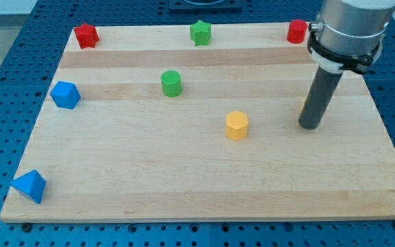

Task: Place the yellow heart towards the center right

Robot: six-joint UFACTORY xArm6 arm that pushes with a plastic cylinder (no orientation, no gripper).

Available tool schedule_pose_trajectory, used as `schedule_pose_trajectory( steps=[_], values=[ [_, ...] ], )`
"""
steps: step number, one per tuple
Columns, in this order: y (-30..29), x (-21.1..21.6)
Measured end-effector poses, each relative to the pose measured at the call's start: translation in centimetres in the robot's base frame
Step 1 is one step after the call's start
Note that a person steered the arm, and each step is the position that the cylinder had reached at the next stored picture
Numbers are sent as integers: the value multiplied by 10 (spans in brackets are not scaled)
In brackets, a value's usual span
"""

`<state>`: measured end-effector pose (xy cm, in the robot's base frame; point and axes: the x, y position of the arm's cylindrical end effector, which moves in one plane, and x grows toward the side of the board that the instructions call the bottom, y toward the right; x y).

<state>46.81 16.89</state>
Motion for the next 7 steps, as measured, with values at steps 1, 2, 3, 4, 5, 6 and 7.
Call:
schedule_pose_trajectory(
  steps=[1, 2, 3, 4, 5, 6, 7],
  values=[
    [1, -16],
    [13, -28],
    [16, -39],
    [19, -53],
    [22, -62],
    [23, -74],
    [23, -74]
  ],
)
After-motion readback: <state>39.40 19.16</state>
